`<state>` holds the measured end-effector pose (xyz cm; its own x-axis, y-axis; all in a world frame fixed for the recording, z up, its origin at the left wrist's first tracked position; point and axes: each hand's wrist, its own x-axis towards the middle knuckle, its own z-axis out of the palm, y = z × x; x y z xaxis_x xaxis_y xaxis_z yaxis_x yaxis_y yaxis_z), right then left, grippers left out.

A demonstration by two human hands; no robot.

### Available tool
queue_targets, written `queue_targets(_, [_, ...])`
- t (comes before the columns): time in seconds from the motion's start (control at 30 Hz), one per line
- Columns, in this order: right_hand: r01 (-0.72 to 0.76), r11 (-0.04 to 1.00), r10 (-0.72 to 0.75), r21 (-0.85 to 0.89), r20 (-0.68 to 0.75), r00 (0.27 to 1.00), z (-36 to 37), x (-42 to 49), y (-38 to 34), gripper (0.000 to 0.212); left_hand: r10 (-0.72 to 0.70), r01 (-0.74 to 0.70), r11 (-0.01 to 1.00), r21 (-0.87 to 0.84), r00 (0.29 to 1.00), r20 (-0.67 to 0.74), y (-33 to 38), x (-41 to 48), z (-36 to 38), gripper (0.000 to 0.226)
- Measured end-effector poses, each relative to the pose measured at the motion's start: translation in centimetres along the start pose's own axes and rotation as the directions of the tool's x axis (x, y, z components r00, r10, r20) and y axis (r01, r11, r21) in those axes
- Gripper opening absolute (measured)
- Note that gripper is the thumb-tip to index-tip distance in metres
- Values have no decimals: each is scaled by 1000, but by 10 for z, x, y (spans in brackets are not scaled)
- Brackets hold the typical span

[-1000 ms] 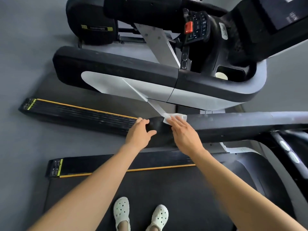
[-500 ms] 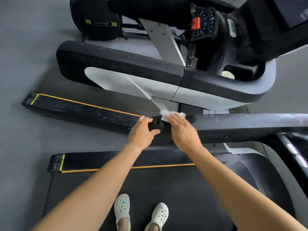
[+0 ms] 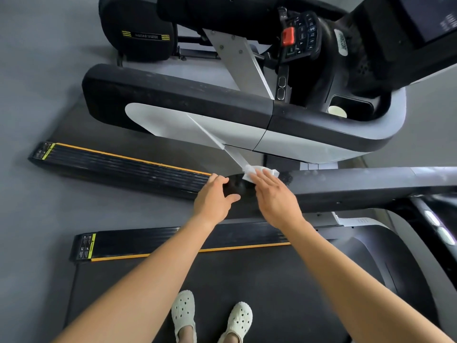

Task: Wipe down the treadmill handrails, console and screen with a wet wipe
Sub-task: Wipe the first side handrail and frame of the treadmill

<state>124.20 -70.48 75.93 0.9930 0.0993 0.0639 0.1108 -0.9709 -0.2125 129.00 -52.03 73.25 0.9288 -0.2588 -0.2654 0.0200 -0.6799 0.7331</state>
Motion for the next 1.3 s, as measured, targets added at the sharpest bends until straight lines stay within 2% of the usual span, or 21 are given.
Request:
queue_targets(0.07, [-126, 991, 129, 39, -67, 989, 0, 3, 4, 43, 3, -3, 1000, 1, 1000, 7, 0, 0, 0, 57])
queue_targets(0.13, [-190, 979, 196, 69, -97, 976, 9, 3, -5, 31, 11, -11, 1000, 11, 1000, 7, -1, 1, 0, 57])
queue_targets(0.2, [-140, 988, 145, 65, -76, 987, 22, 0, -19, 29, 19, -19, 1000, 22, 1000, 1, -2, 2, 1, 58])
queue_targets(0.3, [-26, 999, 26, 40, 8, 1000, 30, -11, -28, 42, 40, -39, 998, 54, 999, -10, -3, 2, 2, 56])
queue_targets(0.4, [90, 996, -90, -25, 6, 996, 14, -19, -13, 45, 29, -28, 999, 42, 1000, -12, -1, 0, 3, 56])
queue_targets(0.47, [56, 998, -56, -1, -42, 998, 2, -20, 0, 42, 11, -11, 999, 35, 1000, -12, 1, -1, 3, 56])
queue_targets(0.57, [-95, 991, 105, 92, -109, 988, -2, -15, 4, 37, -12, 13, 1000, 27, 1000, -19, 2, -5, 5, 57])
queue_targets(0.6, [-92, 992, 103, 86, -129, 986, 0, -14, 0, 33, -14, 15, 1000, 26, 1000, -23, 3, -7, 6, 57])
queue_targets(0.7, [99, 992, -107, -73, -113, 988, 22, -17, -14, 22, -27, 26, 999, -18, 999, -45, 3, -11, 10, 59])
queue_targets(0.77, [250, 951, -261, -184, -38, 965, 35, -24, -14, 30, -23, 19, 998, -56, 998, -62, 2, -13, 13, 59])
queue_targets(0.83, [289, 944, -292, -157, 5, 956, 37, -25, -5, 39, -18, 13, 996, -84, 998, -65, -2, -17, 15, 60])
queue_targets(0.9, [252, 961, -253, -113, 7, 968, 27, -22, 1, 44, -27, 22, 994, -109, 999, -43, -8, -21, 16, 60])
queue_targets(1.03, [1, 999, 0, 32, -41, 999, 8, -1, -11, 33, -30, 29, 983, -182, 1000, -1, -19, -23, 12, 55])
queue_targets(1.1, [-21, 999, 22, 26, -63, 998, 11, 9, -23, 30, -36, 36, 974, -223, 999, 3, -27, -21, 12, 50])
queue_targets(1.23, [87, 991, -90, -100, -20, 996, 41, -1, -48, 39, -91, 104, 949, -298, 994, 57, -48, -17, 14, 40])
queue_targets(1.3, [248, 947, -236, -203, 85, 968, 50, -7, -52, 41, -120, 143, 937, -318, 989, 92, -60, -13, 14, 38])
